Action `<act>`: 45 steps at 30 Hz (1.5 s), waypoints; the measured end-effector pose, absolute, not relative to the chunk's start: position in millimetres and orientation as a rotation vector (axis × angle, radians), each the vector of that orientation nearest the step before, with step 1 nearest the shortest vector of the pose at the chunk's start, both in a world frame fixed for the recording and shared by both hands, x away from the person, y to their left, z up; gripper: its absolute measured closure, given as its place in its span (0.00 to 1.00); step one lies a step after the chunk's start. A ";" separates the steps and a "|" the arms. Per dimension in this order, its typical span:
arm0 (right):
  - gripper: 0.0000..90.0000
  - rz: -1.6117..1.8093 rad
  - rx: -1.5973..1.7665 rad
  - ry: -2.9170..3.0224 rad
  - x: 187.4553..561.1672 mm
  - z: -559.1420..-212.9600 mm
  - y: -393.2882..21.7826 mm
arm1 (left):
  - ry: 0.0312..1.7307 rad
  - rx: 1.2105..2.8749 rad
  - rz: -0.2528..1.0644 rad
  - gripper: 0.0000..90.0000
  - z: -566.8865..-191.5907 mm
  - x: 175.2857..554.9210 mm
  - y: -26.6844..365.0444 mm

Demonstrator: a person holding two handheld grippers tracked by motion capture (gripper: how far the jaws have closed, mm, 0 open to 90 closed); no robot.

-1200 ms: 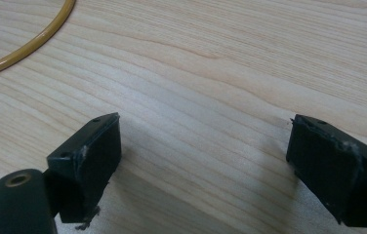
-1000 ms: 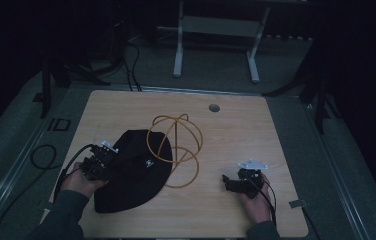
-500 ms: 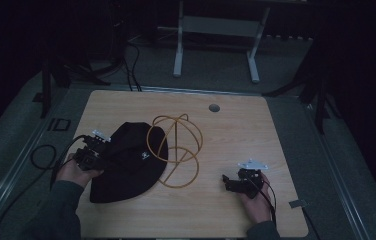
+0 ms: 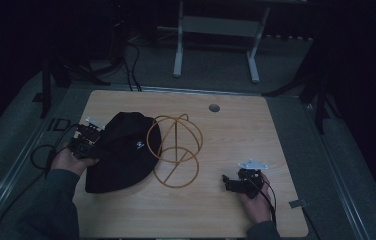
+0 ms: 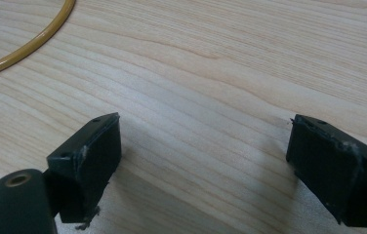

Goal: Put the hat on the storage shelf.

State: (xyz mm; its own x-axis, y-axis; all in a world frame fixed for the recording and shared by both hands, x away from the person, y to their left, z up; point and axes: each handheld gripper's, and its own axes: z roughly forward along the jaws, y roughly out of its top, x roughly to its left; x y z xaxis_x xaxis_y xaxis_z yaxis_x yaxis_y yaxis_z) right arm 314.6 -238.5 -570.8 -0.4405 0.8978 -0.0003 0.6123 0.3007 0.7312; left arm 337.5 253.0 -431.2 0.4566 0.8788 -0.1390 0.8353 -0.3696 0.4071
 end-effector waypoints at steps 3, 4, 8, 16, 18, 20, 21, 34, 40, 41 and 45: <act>0.14 0.940 1.348 2.163 314.6 -570.8 -238.6 | 1.439 2.285 0.145 0.98 -428.0 339.6 254.7; 0.14 0.940 1.348 2.163 314.6 -570.9 -238.6 | 1.438 2.284 0.146 0.98 -426.9 340.1 255.3; 0.14 0.940 1.348 2.163 314.5 -570.8 -238.5 | 1.434 2.281 0.153 0.98 -423.8 340.7 256.6; 0.14 0.940 1.349 2.163 314.5 -570.8 -238.5 | 1.422 2.256 0.160 0.98 -412.8 341.4 260.5; 0.14 0.940 1.349 2.163 314.5 -570.8 -238.5 | 1.421 2.255 0.158 0.98 -410.8 342.4 262.2; 0.14 0.940 1.349 2.163 314.5 -570.8 -238.5 | 1.421 2.253 0.159 0.98 -408.7 343.3 263.6; 0.14 0.940 1.348 2.163 314.5 -570.8 -238.5 | 1.421 2.252 0.158 0.98 -407.6 343.6 264.2; 0.14 0.940 1.349 2.163 314.5 -570.8 -238.5 | 1.405 2.233 0.170 0.98 -393.6 347.0 270.2; 0.14 0.940 1.349 2.163 314.5 -570.8 -238.5 | 1.419 2.230 0.179 0.98 -389.8 350.9 271.8; 0.14 0.940 1.350 2.163 314.5 -570.8 -238.5 | 1.420 2.230 0.181 0.98 -388.9 351.3 271.9; 0.14 0.940 1.349 2.163 314.5 -570.8 -238.5 | 1.413 2.225 0.178 0.98 -385.4 353.5 272.2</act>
State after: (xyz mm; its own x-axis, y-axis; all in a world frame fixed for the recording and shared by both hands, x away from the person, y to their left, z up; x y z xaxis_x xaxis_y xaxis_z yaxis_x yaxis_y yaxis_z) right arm 314.5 -238.5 -570.8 -0.4398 0.8981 0.0002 0.6131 0.3000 0.7308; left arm 353.5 272.2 -385.4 0.4543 0.8782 -0.1495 0.8136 -0.3407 0.4711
